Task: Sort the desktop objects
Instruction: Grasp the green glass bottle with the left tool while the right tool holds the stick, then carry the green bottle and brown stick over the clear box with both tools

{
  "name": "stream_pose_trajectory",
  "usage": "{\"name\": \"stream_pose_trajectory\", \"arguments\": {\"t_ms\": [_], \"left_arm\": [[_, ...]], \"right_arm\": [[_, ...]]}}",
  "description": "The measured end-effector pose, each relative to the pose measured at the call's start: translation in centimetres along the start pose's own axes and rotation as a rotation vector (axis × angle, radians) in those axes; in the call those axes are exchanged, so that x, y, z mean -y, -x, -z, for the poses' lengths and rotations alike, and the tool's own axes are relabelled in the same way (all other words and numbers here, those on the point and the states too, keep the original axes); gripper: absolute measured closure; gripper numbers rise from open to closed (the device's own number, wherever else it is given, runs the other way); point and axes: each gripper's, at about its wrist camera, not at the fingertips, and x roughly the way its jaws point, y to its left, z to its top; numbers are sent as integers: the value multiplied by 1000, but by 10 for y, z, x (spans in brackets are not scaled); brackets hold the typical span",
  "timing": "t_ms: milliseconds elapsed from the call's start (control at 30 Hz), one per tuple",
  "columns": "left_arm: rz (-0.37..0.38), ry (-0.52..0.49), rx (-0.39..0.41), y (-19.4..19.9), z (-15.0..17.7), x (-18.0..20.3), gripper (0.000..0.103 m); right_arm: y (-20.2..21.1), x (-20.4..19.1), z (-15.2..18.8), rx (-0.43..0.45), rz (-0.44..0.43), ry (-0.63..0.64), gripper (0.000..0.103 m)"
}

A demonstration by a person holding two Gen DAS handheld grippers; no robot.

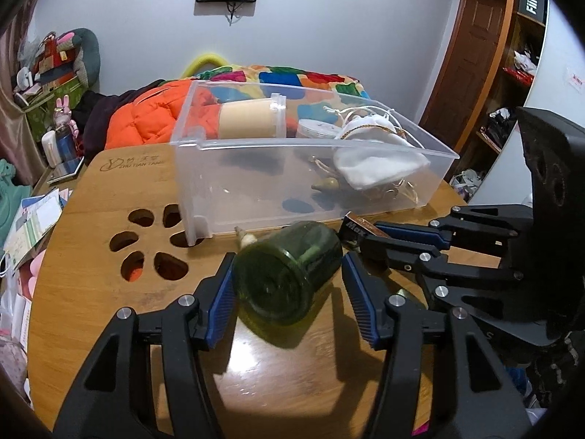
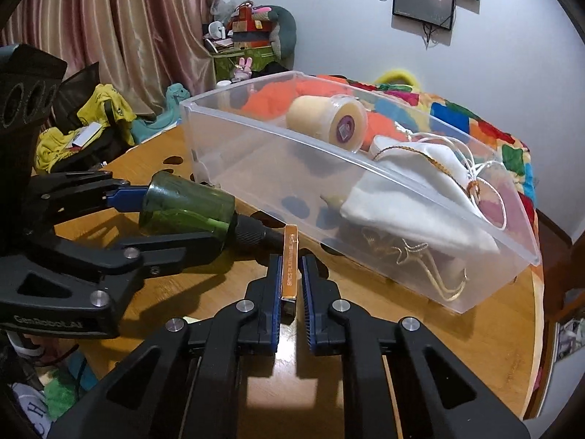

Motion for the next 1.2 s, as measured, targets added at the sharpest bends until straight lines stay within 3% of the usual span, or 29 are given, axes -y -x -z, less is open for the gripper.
{"name": "stream_pose_trajectory", "arguments": {"t_ms": [200, 300, 533, 867, 1200], "left_arm": [[-10, -39, -19, -11, -3, 12, 46], [1, -37, -24, -14, -2, 14, 55], [31, -40, -10, -7, 0, 19, 62], [41, -13, 32, 8, -7, 19, 62], [11, -49, 74, 29, -15, 27, 62]], "right_arm": [[4, 11, 3, -7, -6, -49, 95], [4, 14, 5, -8, -7, -62, 96], [9, 18, 5, 9, -32, -108, 97], [40, 17, 3, 66, -14, -120, 97], [63, 12, -2, 108, 5, -105, 97]]}}
